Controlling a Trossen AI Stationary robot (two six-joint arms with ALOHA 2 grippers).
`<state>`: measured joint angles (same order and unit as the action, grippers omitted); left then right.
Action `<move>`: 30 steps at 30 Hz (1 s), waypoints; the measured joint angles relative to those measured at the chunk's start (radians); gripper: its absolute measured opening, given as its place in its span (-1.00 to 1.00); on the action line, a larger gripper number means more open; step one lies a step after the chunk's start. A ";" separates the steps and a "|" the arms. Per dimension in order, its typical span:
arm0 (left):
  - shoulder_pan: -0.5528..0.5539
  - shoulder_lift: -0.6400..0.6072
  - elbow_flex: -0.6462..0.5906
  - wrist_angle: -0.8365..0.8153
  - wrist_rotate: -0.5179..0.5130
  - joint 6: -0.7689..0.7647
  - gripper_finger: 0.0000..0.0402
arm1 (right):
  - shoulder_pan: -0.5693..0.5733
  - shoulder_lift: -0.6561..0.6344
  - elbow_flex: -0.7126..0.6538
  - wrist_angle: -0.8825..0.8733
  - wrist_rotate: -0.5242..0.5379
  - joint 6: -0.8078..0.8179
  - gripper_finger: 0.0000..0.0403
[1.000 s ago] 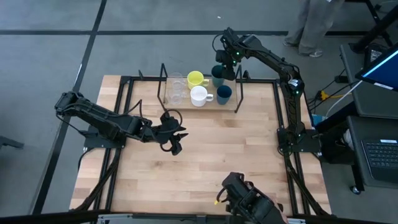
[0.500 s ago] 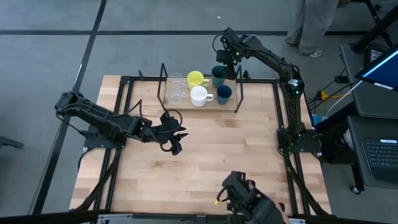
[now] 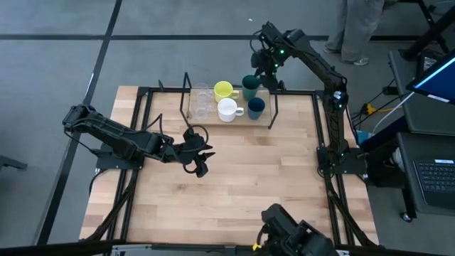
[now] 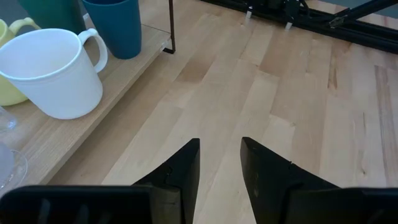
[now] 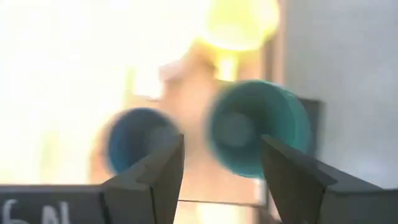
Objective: Stack small to large cups/mugs on shelf
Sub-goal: Put the green cup on the shelf
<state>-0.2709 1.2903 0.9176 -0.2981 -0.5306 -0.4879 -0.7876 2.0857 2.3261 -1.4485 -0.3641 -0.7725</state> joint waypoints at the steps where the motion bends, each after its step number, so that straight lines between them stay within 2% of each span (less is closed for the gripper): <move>1: 0.000 0.000 0.000 0.000 0.000 0.000 -0.45 | 0.002 0.000 0.001 -0.020 -0.035 -0.023 0.03; 4: 0.000 0.000 0.000 0.000 0.000 0.000 -0.45 | 0.011 0.000 -0.027 -0.020 -0.045 -0.041 0.03; 10: 0.000 0.000 0.000 0.000 0.000 0.000 -0.45 | 0.048 0.001 -0.152 0.053 0.047 -0.055 0.03; 16: 0.000 0.000 0.000 0.000 0.000 0.000 -0.45 | 0.072 0.002 -0.215 0.129 0.128 -0.078 0.03; 25: 0.000 0.000 0.000 0.000 0.000 0.000 -0.45 | 0.074 0.002 -0.224 0.145 0.162 -0.078 0.03; 30: 0.000 0.000 0.000 0.000 0.000 -0.001 -0.45 | 0.074 0.003 -0.283 0.174 0.163 -0.085 0.03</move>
<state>-0.2710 1.2903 0.9176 -0.2977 -0.5308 -0.4889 -0.7136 2.0888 2.0428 -1.2750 -0.2010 -0.8579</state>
